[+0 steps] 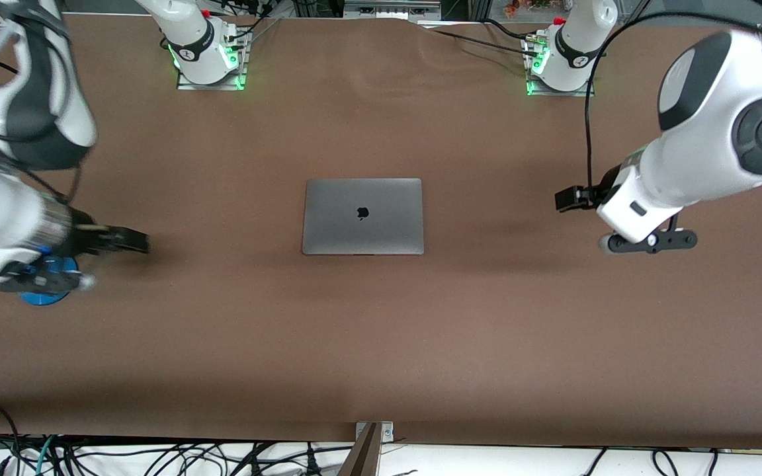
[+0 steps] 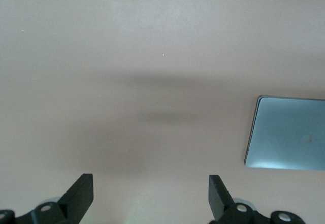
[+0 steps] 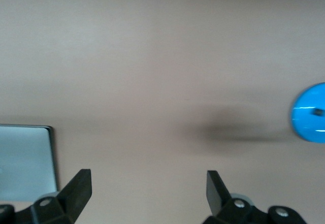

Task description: Close laptop with both arms from behind

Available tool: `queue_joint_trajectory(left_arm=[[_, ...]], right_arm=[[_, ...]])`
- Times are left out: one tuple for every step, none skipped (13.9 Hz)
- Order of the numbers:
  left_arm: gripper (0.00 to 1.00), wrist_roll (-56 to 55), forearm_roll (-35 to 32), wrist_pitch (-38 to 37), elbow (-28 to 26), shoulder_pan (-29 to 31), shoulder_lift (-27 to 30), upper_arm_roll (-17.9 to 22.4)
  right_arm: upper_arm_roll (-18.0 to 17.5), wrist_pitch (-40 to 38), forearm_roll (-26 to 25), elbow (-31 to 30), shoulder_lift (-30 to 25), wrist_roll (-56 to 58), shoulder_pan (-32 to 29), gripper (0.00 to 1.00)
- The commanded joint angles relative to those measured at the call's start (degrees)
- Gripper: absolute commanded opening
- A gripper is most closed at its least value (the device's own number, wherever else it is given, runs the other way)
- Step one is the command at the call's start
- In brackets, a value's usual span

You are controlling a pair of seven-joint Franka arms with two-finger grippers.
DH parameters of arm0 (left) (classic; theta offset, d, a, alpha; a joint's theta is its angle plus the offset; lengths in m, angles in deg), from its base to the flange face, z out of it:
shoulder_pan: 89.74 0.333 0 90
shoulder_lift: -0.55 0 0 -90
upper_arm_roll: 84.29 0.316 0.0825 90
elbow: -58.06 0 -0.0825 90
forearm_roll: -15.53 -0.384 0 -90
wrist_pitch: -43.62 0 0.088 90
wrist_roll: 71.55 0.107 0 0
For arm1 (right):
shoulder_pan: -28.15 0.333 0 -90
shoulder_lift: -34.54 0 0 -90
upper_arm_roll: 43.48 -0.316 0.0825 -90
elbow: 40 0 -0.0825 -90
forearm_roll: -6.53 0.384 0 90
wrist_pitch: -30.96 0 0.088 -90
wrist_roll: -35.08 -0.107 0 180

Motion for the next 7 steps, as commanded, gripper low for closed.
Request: queue_joint_trajectory(left_arm=[[1.00, 6.06, -0.79, -1.76, -4.31, -1.08, 7.09, 3.05], [1.00, 8.70, -0.44, -1.85, -6.24, -1.87, 9.63, 5.50], [1.00, 10.47, -0.35, -1.76, -7.91, -2.49, 11.57, 7.53], [1.00, 12.31, 0.61, -1.68, -9.41, -2.58, 13.33, 9.38], [1.00, 13.64, 1.66, -1.50, -11.08, -2.58, 15.00, 10.53], [1.00, 14.00, 1.76, -1.15, -12.75, -2.58, 16.59, 11.23], [1.00, 14.09, 1.76, -0.63, -14.42, -2.58, 18.17, 11.50]], right_arm=[[4.92, 0.97, 1.25, -7.18, -8.24, 6.22, 1.71, 1.00], [5.63, 0.62, 1.16, -8.15, -11.13, 6.33, 1.80, 1.00], [5.81, -0.42, 0.55, -9.38, -14.03, 6.15, 1.80, 1.00], [5.81, -3.22, -0.76, -10.43, -16.76, 5.98, 1.80, 1.00], [5.81, -5.42, -2.08, -10.79, -18.61, 5.89, 1.89, 1.00], [5.73, -7.10, -2.79, -11.14, -20.54, 5.80, 1.80, 1.00], [5.72, -7.81, -2.80, -12.28, -22.65, 5.36, 1.45, 1.00]])
